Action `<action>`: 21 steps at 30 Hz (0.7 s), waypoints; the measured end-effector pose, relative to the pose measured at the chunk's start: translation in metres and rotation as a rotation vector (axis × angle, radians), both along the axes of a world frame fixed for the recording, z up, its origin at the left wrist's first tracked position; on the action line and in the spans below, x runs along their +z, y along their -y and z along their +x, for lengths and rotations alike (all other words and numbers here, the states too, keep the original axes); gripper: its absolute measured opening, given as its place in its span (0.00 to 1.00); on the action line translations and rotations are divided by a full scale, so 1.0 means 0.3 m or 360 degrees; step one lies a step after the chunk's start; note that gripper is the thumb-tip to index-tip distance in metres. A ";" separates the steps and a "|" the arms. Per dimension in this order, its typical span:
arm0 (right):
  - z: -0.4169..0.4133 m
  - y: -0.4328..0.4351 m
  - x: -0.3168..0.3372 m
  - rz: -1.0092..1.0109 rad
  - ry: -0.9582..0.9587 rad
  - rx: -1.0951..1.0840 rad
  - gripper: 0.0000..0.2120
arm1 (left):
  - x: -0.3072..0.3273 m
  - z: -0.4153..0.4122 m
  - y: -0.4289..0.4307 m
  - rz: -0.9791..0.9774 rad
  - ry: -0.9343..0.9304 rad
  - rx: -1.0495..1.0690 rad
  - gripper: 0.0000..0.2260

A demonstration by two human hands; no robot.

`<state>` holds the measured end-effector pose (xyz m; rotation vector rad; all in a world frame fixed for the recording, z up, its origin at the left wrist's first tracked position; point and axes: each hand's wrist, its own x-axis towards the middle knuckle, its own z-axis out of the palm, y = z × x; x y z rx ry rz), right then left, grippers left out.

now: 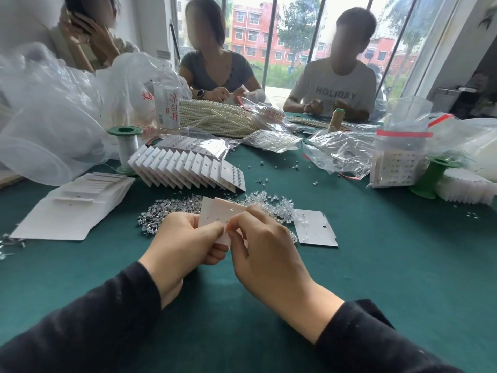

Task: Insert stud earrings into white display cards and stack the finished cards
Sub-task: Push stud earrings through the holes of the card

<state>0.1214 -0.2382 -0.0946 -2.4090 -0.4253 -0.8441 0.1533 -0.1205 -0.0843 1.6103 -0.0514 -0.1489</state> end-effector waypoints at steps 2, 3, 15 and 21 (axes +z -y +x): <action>0.003 0.011 0.010 0.0106 -0.0021 0.0051 0.03 | 0.016 0.000 -0.006 -0.0029 -0.0029 -0.0047 0.11; 0.006 0.021 0.017 0.0187 -0.0019 0.0060 0.04 | 0.027 0.006 -0.012 -0.0068 -0.0054 -0.0145 0.09; 0.035 0.132 0.070 0.1742 -0.0570 0.0098 0.10 | 0.147 0.130 -0.270 0.1811 0.0482 -0.0164 0.05; 0.038 0.123 0.076 0.2497 -0.1098 0.0580 0.08 | 0.105 0.149 -0.245 0.1887 0.0573 -0.0115 0.02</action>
